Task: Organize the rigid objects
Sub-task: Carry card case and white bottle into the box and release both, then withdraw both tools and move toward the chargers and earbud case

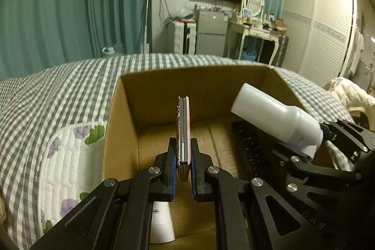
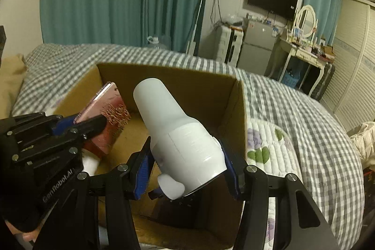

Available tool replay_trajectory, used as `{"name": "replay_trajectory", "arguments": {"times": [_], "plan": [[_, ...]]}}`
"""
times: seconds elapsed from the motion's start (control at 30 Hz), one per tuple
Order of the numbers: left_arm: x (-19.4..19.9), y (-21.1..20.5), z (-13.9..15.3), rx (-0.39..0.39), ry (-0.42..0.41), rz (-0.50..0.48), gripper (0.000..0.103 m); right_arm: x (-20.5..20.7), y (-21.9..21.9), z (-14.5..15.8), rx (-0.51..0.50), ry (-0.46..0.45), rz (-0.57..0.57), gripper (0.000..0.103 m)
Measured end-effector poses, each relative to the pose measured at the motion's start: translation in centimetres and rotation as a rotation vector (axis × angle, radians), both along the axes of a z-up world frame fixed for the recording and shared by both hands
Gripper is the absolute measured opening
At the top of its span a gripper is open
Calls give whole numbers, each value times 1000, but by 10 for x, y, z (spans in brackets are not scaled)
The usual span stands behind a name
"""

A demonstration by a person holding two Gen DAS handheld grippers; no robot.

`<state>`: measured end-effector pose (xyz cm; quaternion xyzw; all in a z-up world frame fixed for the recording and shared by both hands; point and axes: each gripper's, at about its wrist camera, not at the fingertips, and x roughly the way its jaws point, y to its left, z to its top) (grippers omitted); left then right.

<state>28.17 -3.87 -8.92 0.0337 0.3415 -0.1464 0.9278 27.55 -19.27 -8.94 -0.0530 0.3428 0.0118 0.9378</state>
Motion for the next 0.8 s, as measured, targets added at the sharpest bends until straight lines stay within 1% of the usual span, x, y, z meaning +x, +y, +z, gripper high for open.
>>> {"name": "replay_trajectory", "arguments": {"times": [0.07,0.1,0.17,0.27,0.3,0.37,0.43,0.47,0.5,0.53,0.57,0.6,0.63,0.67,0.7,0.73,0.77,0.8], "plan": [[1,-3,-4,27,-5,2,10,1,4,-6,-38,7,12,53],[0,-5,-6,39,-4,-1,10,1,4,-6,-38,7,12,53],[1,-6,-8,38,4,-2,10,3,9,-10,-38,29,28,53],[1,-7,-8,44,5,11,10,1,8,-11,-45,21,27,53],[2,-8,-7,45,8,14,12,0,8,-11,-37,20,30,53],[2,-7,-6,35,23,22,13,-1,8,-10,-31,20,32,53],[2,-4,-3,24,24,31,13,-5,8,-6,-33,11,23,58],[2,-3,0,19,25,34,13,-5,8,-6,-33,11,23,62],[0,-1,3,23,10,44,17,-8,7,-2,-36,-4,14,66],[-2,1,7,27,-5,54,28,-10,5,1,-28,-9,14,67],[-5,3,13,31,-25,68,36,-12,4,4,-18,-16,12,69],[-8,6,18,34,-42,84,54,-14,3,8,-11,-22,6,69],[-11,10,25,31,-69,108,67,-16,1,12,-3,-31,-1,69],[-13,14,29,22,-83,117,71,-18,-1,16,3,-37,-4,71],[-18,19,36,4,-101,127,75,-21,-2,20,7,-46,-7,76],[-20,22,41,-6,-109,133,79,-21,-2,20,7,-46,-7,78],[-23,25,47,-16,-119,139,81,-28,-2,28,9,-71,-12,80],[-25,27,51,-26,-129,141,86,-32,-3,33,9,-82,-12,80]]}}
